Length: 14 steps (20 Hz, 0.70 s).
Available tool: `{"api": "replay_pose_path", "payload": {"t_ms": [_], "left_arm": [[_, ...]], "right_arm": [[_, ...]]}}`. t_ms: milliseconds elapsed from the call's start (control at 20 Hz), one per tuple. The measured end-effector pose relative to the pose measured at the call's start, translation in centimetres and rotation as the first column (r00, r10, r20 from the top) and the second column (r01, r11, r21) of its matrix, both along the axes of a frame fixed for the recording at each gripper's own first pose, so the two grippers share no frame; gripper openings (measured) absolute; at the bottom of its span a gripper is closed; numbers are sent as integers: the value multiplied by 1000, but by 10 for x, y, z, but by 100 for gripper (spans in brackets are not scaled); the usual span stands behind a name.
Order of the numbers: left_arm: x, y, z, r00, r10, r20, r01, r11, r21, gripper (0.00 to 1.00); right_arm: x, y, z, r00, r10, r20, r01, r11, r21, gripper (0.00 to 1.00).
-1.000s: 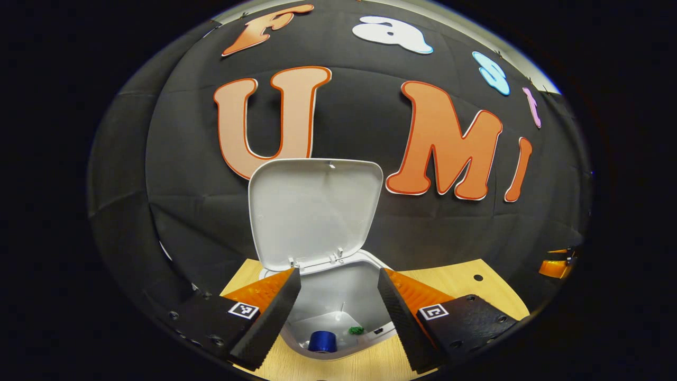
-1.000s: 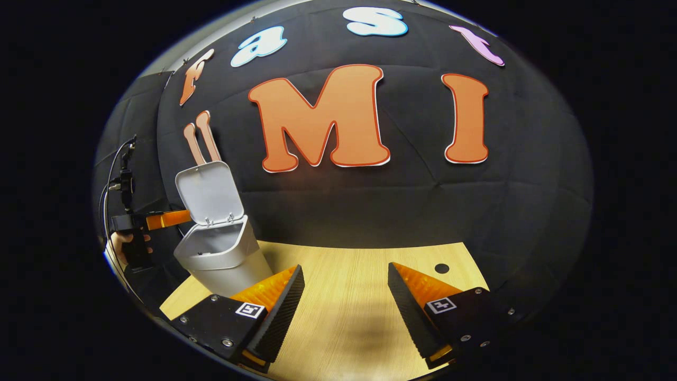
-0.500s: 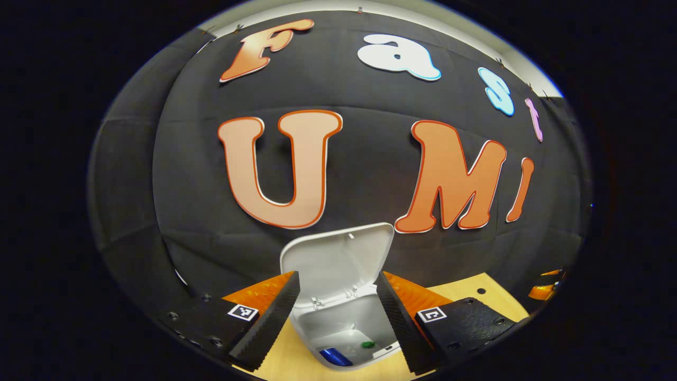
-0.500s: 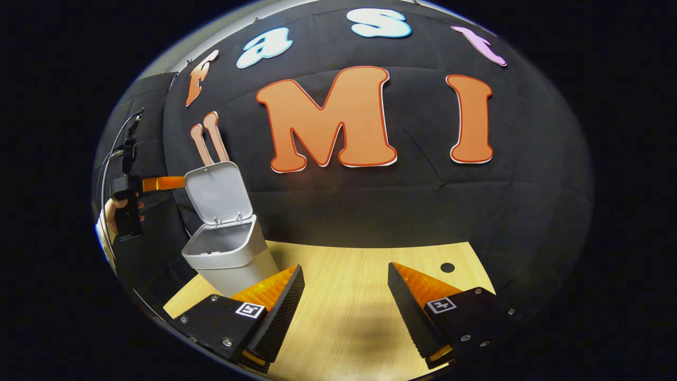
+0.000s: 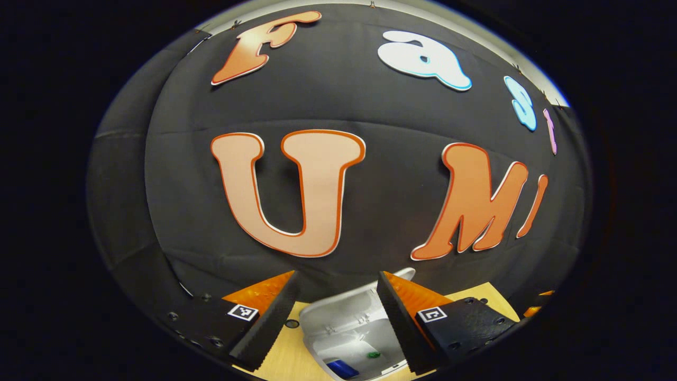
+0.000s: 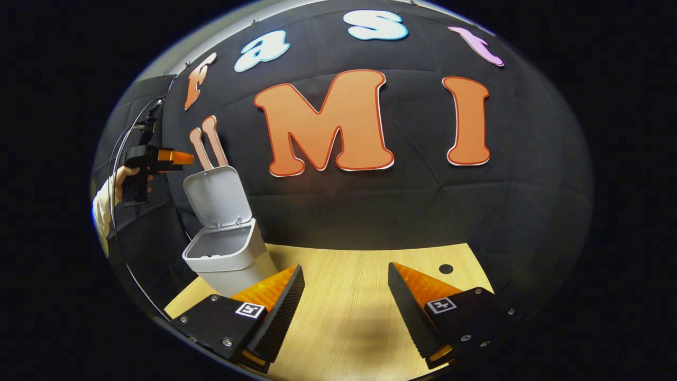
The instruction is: Press the lid of the desktop garbage bin to open it, pick up the crumpled paper on the desktop and throw it into the bin, then pick up the pop can on the desktop and drop it into the bin, and finally close the garbage bin lid.
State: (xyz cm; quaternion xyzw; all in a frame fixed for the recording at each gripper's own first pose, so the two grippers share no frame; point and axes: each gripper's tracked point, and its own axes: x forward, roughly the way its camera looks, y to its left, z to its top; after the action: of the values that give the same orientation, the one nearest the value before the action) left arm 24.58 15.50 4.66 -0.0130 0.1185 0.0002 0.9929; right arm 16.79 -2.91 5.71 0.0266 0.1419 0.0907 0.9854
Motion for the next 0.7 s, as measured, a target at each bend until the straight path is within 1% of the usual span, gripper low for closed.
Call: {"api": "replay_pose_path", "payload": {"t_ms": [150,250,300,350,400,450,600,700], "left_arm": [[23,-2,2,998,-32,-53,32,999,-10,93],[38,-5,-7,993,-56,-107,55,998,-8,93],[44,-5,-15,989,-56,-134,56,998,-3,93],[48,-5,-23,986,-55,-160,56,998,5,93],[50,-4,-31,982,-52,-182,54,999,4,93],[51,-6,-36,979,-57,-195,57,998,-9,94],[53,-4,-46,977,-49,-205,47,999,-15,94],[45,-6,-55,973,-64,-222,61,998,-19,94]], "right_arm": [[0,-3,-3,1000,-7,-6,7,1000,1,95],[1,-5,-5,1000,-10,-13,10,1000,5,95],[2,-6,-8,1000,-11,-17,11,1000,8,100],[2,-7,-9,1000,-12,-20,12,1000,11,100],[1,-9,-11,1000,-14,-23,15,1000,14,100],[1,-11,-12,999,-17,-27,18,1000,16,95],[0,-16,-19,999,-31,-45,32,999,24,95],[-1,-18,-20,998,-34,-50,35,999,34,95]]}}
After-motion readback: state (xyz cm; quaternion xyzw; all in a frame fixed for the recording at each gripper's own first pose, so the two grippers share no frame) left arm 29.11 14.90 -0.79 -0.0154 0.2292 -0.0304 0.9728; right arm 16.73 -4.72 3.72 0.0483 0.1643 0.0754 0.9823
